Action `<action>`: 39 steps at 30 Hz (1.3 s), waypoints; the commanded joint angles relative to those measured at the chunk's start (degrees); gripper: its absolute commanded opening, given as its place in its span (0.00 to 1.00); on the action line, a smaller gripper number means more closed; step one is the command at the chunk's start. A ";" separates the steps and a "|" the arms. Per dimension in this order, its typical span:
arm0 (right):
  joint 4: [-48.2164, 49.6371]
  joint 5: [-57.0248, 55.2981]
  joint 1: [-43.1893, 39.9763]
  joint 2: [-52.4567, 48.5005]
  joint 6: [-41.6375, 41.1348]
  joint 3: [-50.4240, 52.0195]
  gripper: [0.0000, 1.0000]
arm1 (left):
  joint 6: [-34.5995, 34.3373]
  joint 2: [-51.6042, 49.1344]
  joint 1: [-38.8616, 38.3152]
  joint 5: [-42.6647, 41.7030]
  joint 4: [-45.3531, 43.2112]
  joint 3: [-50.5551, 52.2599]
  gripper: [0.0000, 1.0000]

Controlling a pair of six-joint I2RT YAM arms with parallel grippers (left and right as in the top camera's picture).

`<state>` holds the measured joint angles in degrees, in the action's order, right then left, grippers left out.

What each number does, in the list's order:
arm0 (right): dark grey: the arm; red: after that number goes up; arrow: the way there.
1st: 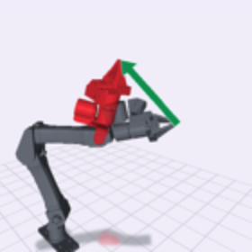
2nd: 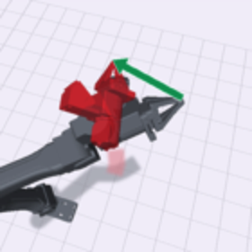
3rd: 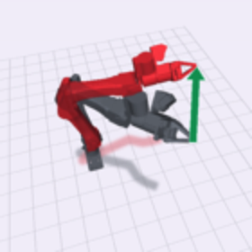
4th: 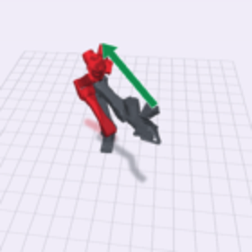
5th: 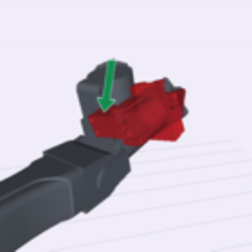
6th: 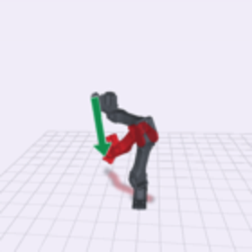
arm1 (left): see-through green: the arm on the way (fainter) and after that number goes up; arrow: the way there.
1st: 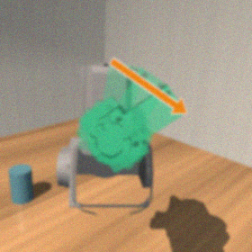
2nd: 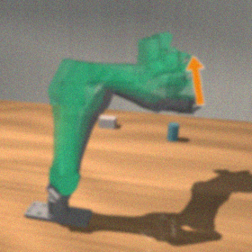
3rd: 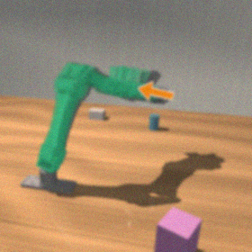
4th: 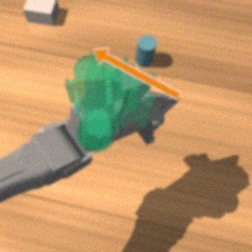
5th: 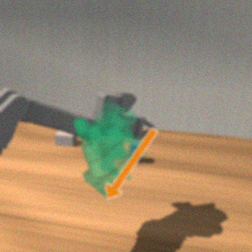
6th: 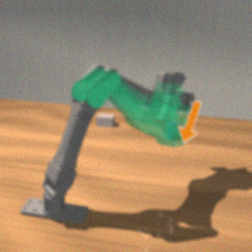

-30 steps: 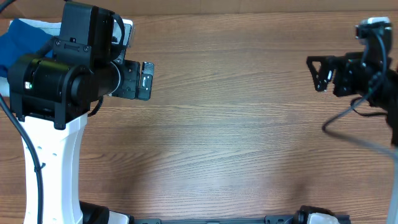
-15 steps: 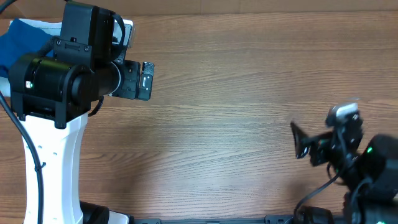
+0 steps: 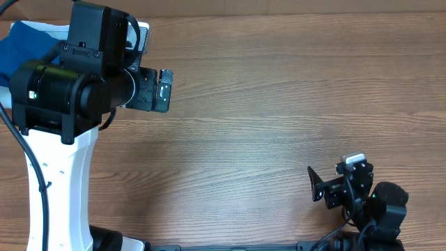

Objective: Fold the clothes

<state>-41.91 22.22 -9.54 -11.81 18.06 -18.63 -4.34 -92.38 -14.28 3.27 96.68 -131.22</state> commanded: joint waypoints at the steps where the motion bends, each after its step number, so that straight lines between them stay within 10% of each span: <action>1: 1.27 0.37 0.17 4.92 0.17 4.24 1.00 | -0.59 -0.15 -0.39 -0.11 0.11 0.35 1.00; 39: 3.45 0.11 0.15 9.99 -0.02 8.92 1.00 | -0.59 0.00 -0.39 -0.09 0.09 0.35 1.00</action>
<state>-38.61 22.24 -9.56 -2.46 18.04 -10.52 -4.34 -92.40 -14.28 3.27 96.71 -131.20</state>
